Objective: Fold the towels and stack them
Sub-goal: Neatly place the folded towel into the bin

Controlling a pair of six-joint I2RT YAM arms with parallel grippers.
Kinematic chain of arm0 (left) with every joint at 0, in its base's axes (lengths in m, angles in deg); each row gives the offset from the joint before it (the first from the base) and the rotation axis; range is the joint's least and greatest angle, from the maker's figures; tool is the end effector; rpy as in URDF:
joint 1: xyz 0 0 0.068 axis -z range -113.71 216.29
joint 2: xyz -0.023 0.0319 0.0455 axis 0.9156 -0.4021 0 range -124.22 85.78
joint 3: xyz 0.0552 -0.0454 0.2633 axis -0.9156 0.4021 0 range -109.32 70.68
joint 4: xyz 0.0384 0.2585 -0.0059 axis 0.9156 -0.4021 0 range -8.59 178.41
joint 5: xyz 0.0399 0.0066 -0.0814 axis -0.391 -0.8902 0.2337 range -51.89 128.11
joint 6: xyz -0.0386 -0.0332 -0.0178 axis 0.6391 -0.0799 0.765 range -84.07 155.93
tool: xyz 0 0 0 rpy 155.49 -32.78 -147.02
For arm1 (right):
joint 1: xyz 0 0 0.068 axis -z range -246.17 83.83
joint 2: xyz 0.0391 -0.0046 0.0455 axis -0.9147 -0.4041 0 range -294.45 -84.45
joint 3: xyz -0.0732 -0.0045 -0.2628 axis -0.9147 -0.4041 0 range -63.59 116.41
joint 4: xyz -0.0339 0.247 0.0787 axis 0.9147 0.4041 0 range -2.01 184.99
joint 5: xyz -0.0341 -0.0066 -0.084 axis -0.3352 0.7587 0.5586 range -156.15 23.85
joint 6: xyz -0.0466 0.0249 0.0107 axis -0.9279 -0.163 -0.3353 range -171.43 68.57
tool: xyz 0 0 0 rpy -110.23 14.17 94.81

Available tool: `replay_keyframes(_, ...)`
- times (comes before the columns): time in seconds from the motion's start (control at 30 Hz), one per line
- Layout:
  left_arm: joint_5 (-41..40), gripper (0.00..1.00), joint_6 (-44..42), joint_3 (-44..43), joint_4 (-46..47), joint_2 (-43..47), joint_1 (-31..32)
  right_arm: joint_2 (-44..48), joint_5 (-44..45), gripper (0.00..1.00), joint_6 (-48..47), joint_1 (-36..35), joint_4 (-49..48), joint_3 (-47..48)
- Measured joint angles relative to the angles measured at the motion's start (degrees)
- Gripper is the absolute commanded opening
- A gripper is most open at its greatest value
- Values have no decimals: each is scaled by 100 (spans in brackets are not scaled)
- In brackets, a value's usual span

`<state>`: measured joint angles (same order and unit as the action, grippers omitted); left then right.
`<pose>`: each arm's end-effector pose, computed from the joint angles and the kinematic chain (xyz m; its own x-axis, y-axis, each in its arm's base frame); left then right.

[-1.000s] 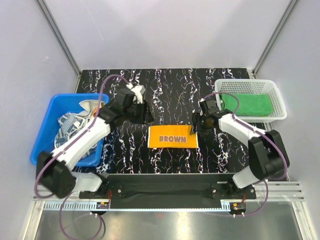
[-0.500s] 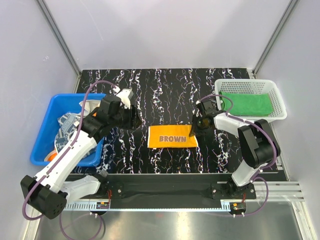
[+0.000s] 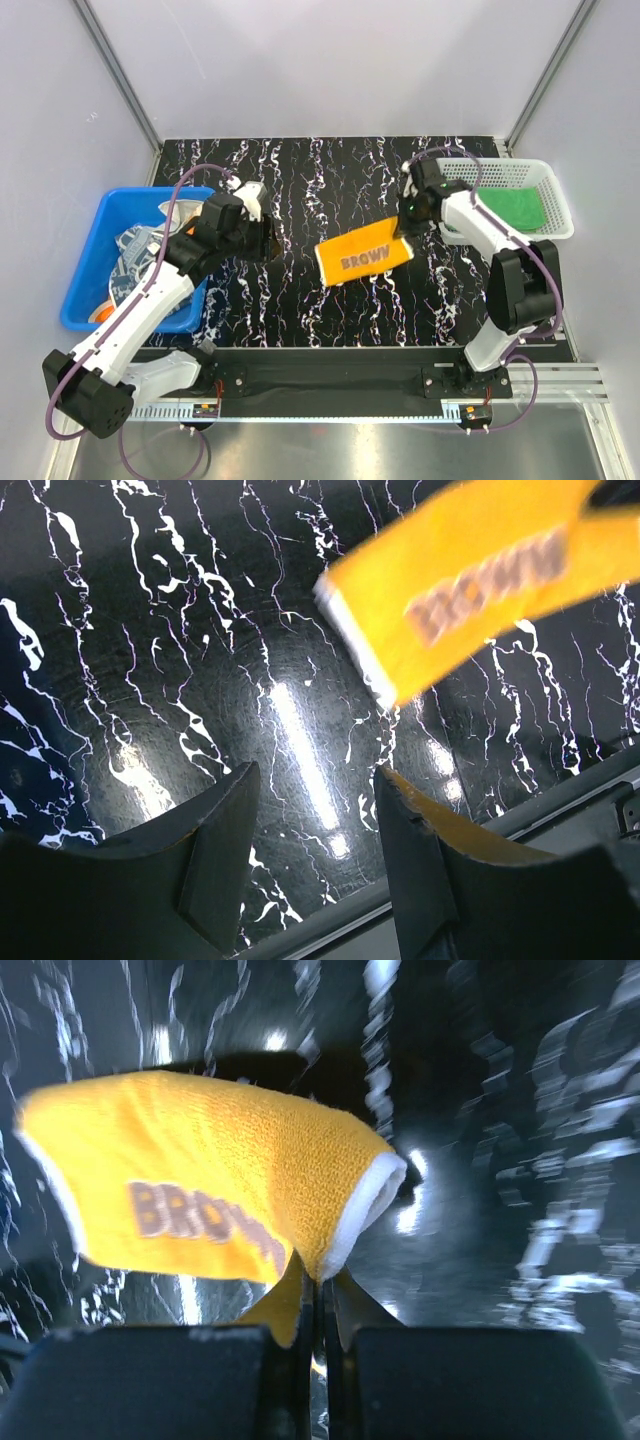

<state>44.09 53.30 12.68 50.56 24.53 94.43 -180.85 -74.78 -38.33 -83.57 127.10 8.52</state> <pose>0.1953 -0.1087 0.3191 -0.7139 0.0452 -0.6987 0.3407 0.8943 -0.2902 0.3288 0.1087 0.2323 -0.9125 -0.0513 -0.4059 -0.1572 0.9599 0.2321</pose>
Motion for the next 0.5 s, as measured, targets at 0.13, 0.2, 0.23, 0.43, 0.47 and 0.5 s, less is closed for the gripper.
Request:
replay_keyframes(0.13,31,54,-2,42,7,0,-2,-28,127,0,-328,564,575,807)
replay_keyframes(0.2,42,54,-2,50,0,-31,-2,-116,170,0,-483,811,901,1255)
replay_keyframes(0.23,48,54,-2,50,7,-55,-2,-190,186,0,-568,935,1040,1506)
replay_keyframes(0.43,129,54,-35,50,4,-192,-2,-837,407,0,-1029,1493,1670,3034)
replay_keyframes(0.47,133,54,-50,52,2,-192,-2,-984,455,0,-1108,1593,1762,3289)
replay_keyframes(0.5,142,54,-63,52,4,-192,-2,-1119,479,0,-1182,1685,1825,3508)
